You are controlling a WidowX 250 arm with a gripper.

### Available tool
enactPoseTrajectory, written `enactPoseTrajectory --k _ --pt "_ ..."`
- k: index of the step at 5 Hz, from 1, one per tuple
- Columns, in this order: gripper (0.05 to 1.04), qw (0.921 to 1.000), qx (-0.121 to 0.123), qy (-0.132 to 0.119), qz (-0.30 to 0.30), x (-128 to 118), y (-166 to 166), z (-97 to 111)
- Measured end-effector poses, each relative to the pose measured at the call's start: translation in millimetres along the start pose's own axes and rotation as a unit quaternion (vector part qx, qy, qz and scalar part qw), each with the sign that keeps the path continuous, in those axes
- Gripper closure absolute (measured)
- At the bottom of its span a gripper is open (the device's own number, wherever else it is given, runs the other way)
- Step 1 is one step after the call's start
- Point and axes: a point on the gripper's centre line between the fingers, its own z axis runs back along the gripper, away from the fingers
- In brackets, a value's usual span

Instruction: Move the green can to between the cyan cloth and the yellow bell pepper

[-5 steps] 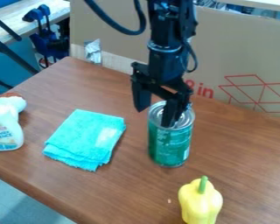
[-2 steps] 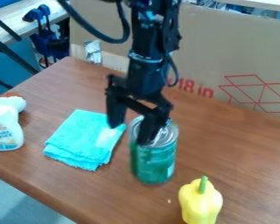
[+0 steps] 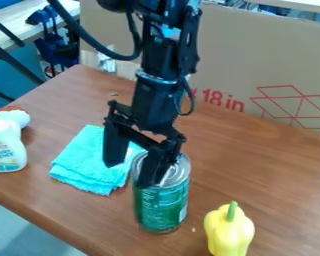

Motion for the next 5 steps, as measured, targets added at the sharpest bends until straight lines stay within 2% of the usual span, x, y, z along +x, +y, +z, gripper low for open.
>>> enactPoseTrajectory --k 1,2,3,4,5 --pt "0.081 0.9999 -0.007 0.013 -0.003 -10 -2 6" --pt "0.081 0.9997 -0.018 0.015 0.000 -14 0 12" --pt "0.081 0.9994 -0.022 -0.022 -0.015 -11 1 28" --pt "0.081 0.9877 -0.046 -0.129 -0.075 -12 -1 56" --pt "0.081 0.9751 -0.050 -0.181 -0.117 -5 -1 68"
